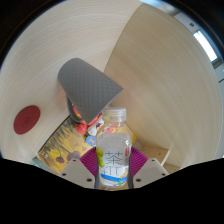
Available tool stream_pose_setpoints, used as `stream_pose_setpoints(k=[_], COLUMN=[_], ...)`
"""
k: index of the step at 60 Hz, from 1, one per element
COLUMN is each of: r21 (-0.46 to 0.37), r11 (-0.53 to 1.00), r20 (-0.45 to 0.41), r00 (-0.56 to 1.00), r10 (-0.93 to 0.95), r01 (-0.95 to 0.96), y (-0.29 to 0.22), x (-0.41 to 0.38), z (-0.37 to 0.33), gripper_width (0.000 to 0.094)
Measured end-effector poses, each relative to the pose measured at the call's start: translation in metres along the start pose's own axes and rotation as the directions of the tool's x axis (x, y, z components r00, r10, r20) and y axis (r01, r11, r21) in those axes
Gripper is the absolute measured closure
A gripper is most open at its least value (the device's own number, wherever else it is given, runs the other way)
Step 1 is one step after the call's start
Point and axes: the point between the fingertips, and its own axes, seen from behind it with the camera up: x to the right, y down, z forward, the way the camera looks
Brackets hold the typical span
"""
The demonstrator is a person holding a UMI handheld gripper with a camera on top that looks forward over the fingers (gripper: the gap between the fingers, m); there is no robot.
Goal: Pour water
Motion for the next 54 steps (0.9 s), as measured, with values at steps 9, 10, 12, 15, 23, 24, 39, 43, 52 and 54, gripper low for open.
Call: stream_pose_setpoints(k=[9,10,12,15,23,24,39,43,52,54], r21=[-0.049,-0.049,-0.067,-0.089,-0.134,-0.140,-0.075,-0.091,-0.193,-0.213], r11=[0.963,0.948,0.907,0.813,0.433,0.382,-0.435,-0.594,-0.750,-0.764], r20=[0.000,0.000,0.003,-0.011,-0.039,-0.041,-0.146,-0.138,-0.150,-0.173], r00=[0.964,0.950,0.909,0.817,0.441,0.391,-0.422,-0.581,-0.737,-0.746], r10=[0.265,0.314,0.417,0.577,0.897,0.919,0.895,0.802,0.659,0.643], r01=[-0.265,-0.313,-0.416,-0.575,-0.891,-0.913,-0.897,-0.799,-0.632,-0.609], y=[0.014,0.017,0.024,0.034,0.056,0.058,0.082,0.072,0.032,0.023], x=[0.013,0.013,0.015,0.020,0.019,0.017,-0.011,-0.031,-0.092,-0.097], z=[-0.002,-0.003,-0.004,-0.007,-0.016,-0.018,-0.037,-0.038,-0.036,-0.035], gripper_width=[0.0553,0.0553,0.0553,0.0553,0.0551,0.0551,0.0532,0.0534,0.0534,0.0534])
